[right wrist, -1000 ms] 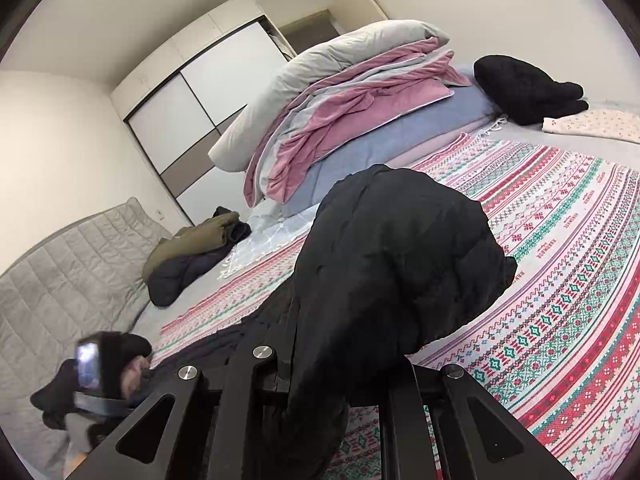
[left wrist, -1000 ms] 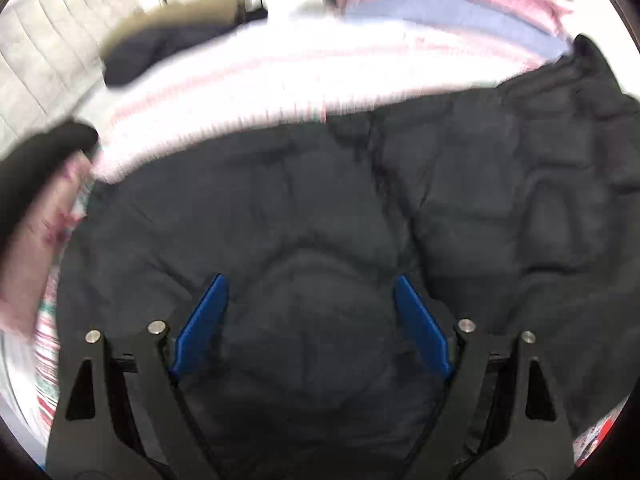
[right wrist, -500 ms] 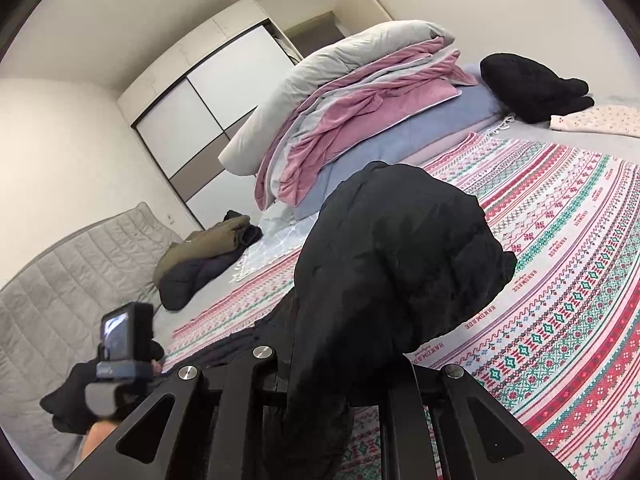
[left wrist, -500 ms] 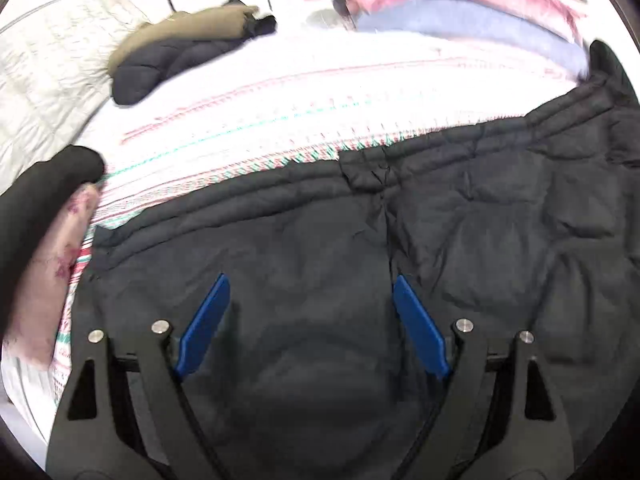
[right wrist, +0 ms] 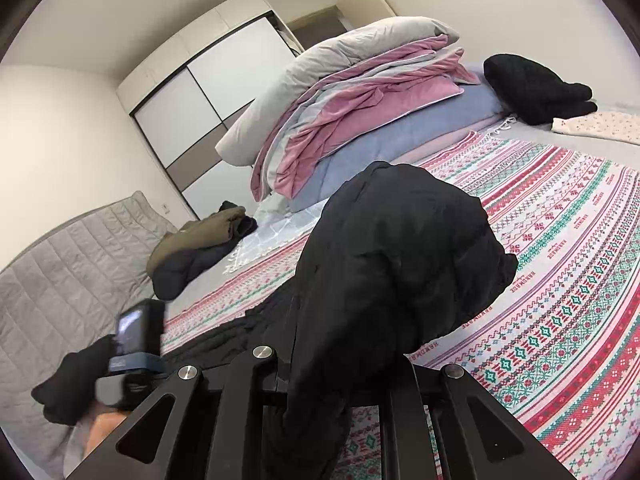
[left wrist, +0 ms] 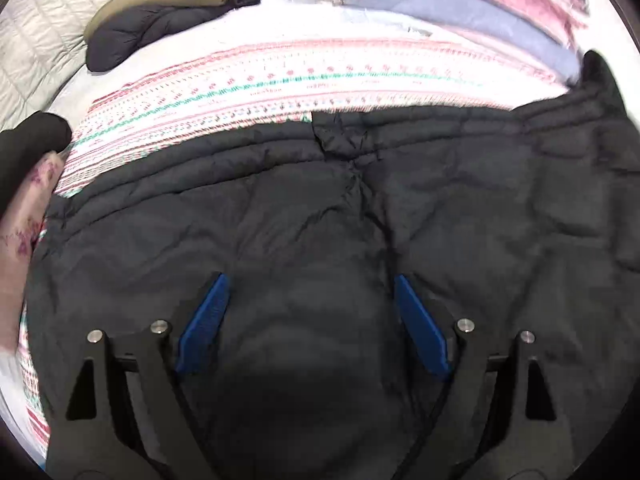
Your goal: Fold large clothes
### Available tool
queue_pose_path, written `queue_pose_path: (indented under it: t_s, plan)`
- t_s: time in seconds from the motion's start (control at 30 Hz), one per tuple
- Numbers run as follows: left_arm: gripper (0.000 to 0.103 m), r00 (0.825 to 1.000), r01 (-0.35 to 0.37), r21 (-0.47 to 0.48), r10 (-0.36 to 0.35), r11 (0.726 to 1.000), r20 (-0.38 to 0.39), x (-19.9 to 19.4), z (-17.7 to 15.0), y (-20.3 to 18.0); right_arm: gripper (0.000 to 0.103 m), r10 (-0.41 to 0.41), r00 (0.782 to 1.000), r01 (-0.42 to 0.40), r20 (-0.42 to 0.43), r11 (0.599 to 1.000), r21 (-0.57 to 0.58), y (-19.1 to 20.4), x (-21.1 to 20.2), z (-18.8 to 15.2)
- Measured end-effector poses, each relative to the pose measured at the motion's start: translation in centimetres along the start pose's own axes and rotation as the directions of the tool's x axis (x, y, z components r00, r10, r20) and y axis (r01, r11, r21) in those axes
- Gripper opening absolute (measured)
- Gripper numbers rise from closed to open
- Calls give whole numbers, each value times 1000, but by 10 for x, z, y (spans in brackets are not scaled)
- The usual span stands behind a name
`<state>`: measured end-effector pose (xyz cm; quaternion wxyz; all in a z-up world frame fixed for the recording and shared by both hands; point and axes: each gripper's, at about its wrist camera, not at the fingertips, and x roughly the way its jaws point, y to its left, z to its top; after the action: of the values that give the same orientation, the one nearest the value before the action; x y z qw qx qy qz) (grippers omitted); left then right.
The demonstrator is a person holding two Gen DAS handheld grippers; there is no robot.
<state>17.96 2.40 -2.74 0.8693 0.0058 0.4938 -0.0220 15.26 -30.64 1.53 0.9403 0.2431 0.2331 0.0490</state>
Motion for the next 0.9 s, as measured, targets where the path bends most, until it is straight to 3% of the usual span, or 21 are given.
queue_pose_path:
  t_s: [0.1, 0.23, 0.33, 0.43, 0.57, 0.67, 0.77, 0.9]
  plan:
    - [85, 999, 29, 23, -29, 999, 25, -34, -31, -11, 15, -2, 1000, 3, -11, 1000, 18, -7, 2, 1]
    - [85, 997, 62, 176, -70, 982, 39, -69, -95, -51, 15, -3, 999, 4, -32, 999, 38, -12, 5, 1]
    - [85, 999, -6, 284, -7, 959, 47, -66, -122, -68, 15, 6, 999, -4, -36, 999, 43, -14, 5, 1]
    - [86, 998, -62, 350, 65, 935, 5, -38, -136, -83, 15, 6, 999, -4, -40, 999, 50, -13, 5, -1]
    - [86, 998, -65, 360, 70, 931, -1, -28, -137, -85, 15, -29, 998, 31, -57, 999, 25, -6, 11, -6]
    - [86, 999, 32, 310, -26, 950, -22, -38, -127, -76, 15, -52, 998, 53, -42, 998, 15, -8, 10, -4]
    - [86, 986, 168, 219, -168, 961, -21, -54, -115, -53, 15, -139, 990, 140, -20, 990, 19, -16, 4, 2]
    - [86, 978, 202, 145, -208, 969, 27, -66, -102, -25, 13, -264, 964, 265, 31, 964, -21, -22, -7, 12]
